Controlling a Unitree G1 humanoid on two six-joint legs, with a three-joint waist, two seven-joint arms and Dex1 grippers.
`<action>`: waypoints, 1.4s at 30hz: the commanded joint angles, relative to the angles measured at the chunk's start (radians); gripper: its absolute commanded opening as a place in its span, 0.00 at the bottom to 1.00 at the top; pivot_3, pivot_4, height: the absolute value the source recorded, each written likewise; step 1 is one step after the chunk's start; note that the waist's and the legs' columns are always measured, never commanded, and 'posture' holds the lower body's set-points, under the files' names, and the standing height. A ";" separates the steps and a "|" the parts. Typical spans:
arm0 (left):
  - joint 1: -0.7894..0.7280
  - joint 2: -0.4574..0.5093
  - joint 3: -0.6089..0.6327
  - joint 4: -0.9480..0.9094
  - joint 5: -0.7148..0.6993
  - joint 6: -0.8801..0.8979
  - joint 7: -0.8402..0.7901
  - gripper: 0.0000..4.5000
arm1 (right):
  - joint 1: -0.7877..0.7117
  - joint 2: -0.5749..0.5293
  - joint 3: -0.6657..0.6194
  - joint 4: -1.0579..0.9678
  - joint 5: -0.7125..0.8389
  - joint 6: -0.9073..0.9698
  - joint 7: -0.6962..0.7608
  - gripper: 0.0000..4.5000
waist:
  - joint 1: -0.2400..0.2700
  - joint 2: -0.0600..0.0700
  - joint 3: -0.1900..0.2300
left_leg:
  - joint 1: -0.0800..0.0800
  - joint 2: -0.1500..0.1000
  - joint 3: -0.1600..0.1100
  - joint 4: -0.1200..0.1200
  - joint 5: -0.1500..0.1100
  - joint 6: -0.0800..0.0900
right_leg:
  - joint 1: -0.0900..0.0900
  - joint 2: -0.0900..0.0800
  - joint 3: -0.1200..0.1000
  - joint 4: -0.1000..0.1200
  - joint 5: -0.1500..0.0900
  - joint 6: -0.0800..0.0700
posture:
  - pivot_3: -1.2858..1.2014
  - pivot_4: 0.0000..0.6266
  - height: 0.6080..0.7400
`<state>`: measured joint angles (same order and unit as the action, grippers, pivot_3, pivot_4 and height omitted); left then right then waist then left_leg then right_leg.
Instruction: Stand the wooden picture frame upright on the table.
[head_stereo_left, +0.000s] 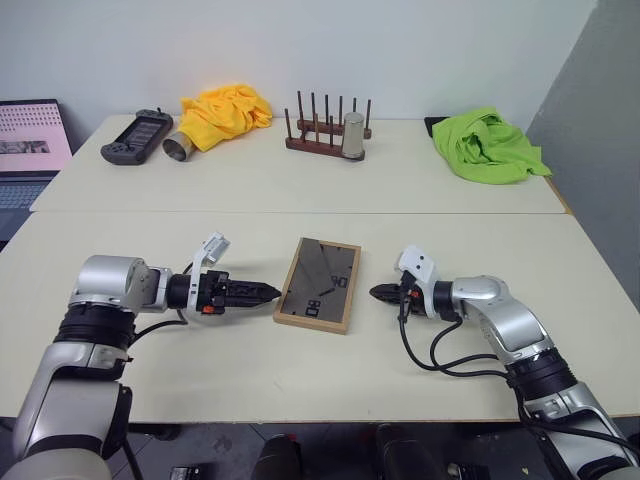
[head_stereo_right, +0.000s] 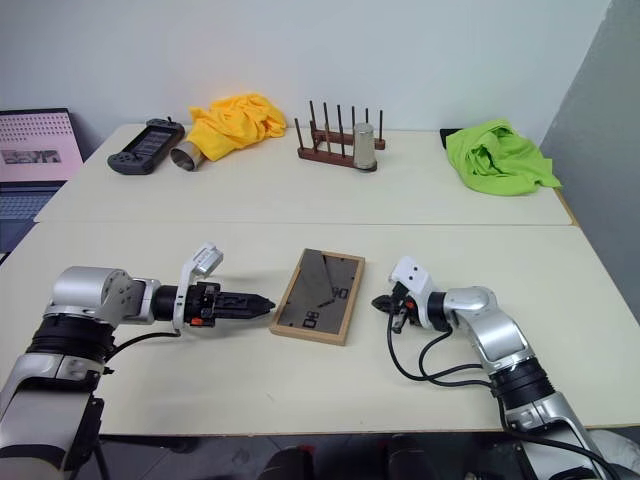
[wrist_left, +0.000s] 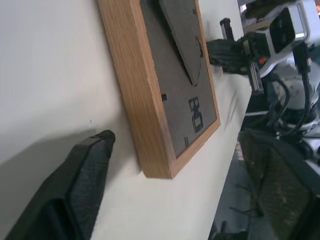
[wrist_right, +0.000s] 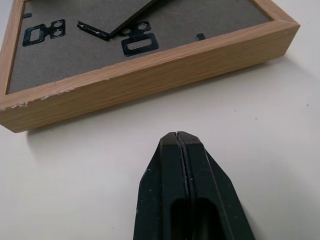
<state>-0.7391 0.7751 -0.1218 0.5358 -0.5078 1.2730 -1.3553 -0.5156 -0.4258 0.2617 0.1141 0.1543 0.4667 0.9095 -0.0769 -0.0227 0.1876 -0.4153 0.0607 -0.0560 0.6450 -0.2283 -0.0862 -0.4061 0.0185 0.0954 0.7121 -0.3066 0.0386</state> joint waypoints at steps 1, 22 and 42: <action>-0.021 -0.032 -0.047 0.045 0.027 -0.027 0.004 0.99 | -0.010 0.030 0.016 -0.036 -0.007 -0.008 -0.019 0.00 | -0.003 0.000 0.000 | 0.000 0.000 0.000 0.000 0.000 0.000 | 0.000 0.000 0.000 0.000 0.000 0.000 | 0.52 0.24 1.00; -0.019 -0.108 -0.040 -0.010 -0.004 -0.049 -0.021 0.78 | -0.040 0.131 0.056 -0.017 -0.027 -0.007 -0.050 0.00 | 0.019 0.000 0.000 | 0.000 -0.001 0.000 0.000 0.000 0.000 | 0.001 -0.001 0.000 0.000 0.000 0.000 | 0.52 0.24 1.00; 0.068 -0.221 0.256 -0.306 -0.171 0.076 0.270 0.29 | -0.004 -0.060 -0.122 -0.180 0.113 0.127 0.034 0.26 | 0.023 0.000 0.000 | -0.001 -0.001 0.000 0.000 0.000 0.000 | 0.000 -0.002 0.000 -0.001 0.000 0.000 | 0.52 0.24 1.00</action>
<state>-0.6655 0.5659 0.0794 0.2975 -0.6269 1.3409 -1.1108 -0.5141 -0.4775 0.1776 0.0206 0.2007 0.5535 0.9107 -0.0541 -0.0226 0.1874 -0.4163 0.0598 -0.0563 0.6450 -0.2283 -0.0864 -0.4060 0.0168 0.0955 0.7115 -0.3066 0.0385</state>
